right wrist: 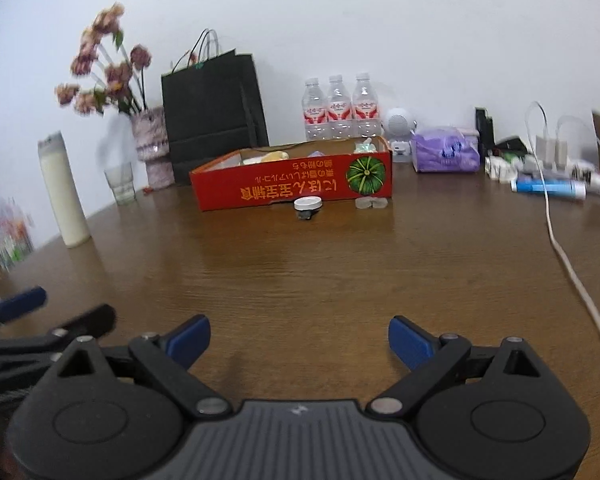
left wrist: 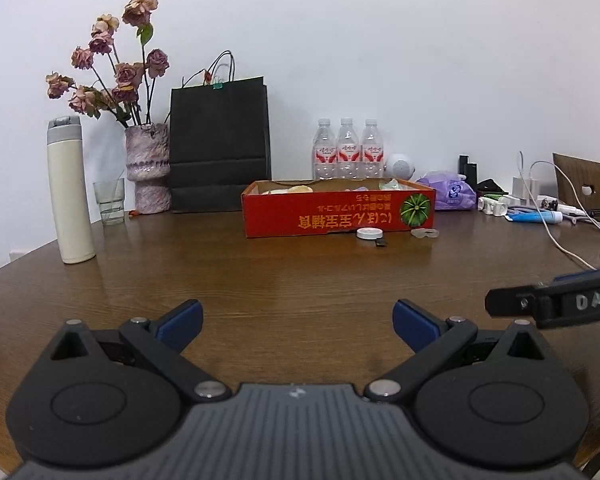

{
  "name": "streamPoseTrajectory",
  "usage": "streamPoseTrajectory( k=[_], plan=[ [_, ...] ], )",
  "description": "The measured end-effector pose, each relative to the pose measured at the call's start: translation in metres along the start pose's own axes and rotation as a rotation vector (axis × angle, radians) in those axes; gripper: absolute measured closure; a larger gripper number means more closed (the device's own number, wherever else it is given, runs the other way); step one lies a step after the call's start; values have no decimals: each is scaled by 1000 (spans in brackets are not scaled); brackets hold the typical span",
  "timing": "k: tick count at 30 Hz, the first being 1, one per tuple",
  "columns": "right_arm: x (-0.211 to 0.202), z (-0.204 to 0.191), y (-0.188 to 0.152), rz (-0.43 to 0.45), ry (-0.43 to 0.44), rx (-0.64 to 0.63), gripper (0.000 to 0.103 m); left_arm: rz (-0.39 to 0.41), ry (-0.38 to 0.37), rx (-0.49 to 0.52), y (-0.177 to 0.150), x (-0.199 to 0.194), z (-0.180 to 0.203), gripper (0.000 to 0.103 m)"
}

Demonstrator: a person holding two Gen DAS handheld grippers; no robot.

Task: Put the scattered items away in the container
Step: 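Grasp the white round disc with the left tool while the right tool grasps the black clip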

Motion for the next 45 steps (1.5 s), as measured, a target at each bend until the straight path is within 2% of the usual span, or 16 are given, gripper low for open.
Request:
streamPoseTrajectory(
  k=[4,8,10,11,13,15,17,20,22,29,33,36,41,42,44,45],
  plan=[
    [32,-6,35,-13,-7,-85,34,-31,16,-21,18,8,-15,0],
    [90,-7,77,-29,34,-89,38,-35,23,-21,42,29,-26,0],
    [120,-5,94,-36,60,-54,48,-33,38,-5,55,46,-30,0],
    [138,-4,101,-52,58,-44,50,-41,46,2,61,55,-31,0],
    [169,-1,110,-93,26,-37,64,-62,51,5,70,74,-33,0],
    [195,1,112,-139,7,-46,72,-85,41,-4,77,93,-34,0],
    [212,3,113,-167,-8,-54,74,-97,21,-8,82,109,-34,0],
    [227,3,112,-174,-19,-85,74,-122,-18,2,85,136,-30,0],
    [233,2,111,-175,-11,-110,87,-158,-36,9,88,157,-27,0],
    [222,22,115,-143,-38,-179,89,-220,-145,21,94,216,9,4],
    [198,56,122,-67,-28,-92,89,-235,-275,81,96,247,57,5],
    [188,71,124,-29,-46,-56,89,-247,-242,145,93,272,83,17],
    [186,72,125,6,-68,-96,89,-286,-229,121,92,299,101,30],
    [186,70,125,10,-69,-108,89,-290,-224,126,93,303,104,36],
    [185,68,124,9,-65,-112,89,-309,-209,130,91,309,105,60],
    [185,67,124,4,-56,-107,89,-316,-210,124,89,311,104,63]
  ],
)
Point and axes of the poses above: each gripper's, at about its wrist camera, not at the fingertips, and x roughly the way its jaws point, z to its right, y to its top, the point moved 4 cm from there along x, roughly the way its jaws point, and after that the axes turned 1 degree about -z, right-handed, at the moved point
